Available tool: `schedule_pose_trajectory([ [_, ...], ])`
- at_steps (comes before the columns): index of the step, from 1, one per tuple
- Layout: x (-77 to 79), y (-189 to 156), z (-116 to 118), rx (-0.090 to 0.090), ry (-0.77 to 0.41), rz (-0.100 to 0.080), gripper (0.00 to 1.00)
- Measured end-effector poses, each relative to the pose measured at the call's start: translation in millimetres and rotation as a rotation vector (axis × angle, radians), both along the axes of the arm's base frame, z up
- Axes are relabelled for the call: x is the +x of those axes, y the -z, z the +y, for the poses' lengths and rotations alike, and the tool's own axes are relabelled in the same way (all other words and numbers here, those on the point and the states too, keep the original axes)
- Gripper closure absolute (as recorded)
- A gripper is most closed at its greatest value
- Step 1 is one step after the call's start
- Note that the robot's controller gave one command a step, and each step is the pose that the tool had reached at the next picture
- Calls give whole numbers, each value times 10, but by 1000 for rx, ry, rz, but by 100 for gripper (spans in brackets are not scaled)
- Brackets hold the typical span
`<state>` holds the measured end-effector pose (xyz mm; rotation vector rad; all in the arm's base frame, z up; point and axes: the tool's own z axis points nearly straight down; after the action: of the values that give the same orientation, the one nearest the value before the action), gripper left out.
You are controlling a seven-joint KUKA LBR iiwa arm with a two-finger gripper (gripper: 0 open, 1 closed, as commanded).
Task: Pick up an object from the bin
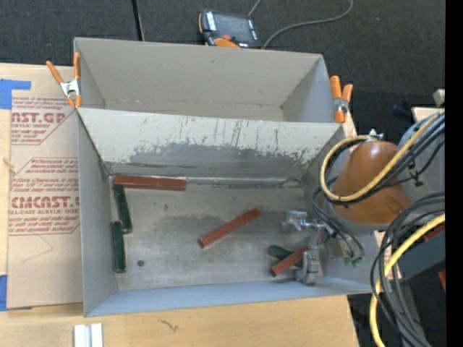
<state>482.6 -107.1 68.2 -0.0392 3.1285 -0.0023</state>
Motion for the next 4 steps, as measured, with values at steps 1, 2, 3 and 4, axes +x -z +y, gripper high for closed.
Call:
schedule_pose_trajectory([
  [1,-28,-329,141,1,-48,10,0],
  [2,-17,-427,173,3,76,12,0],
  [3,-9,-3,204,3,91,8,0],
  [4,10,-10,207,2,91,6,0],
])
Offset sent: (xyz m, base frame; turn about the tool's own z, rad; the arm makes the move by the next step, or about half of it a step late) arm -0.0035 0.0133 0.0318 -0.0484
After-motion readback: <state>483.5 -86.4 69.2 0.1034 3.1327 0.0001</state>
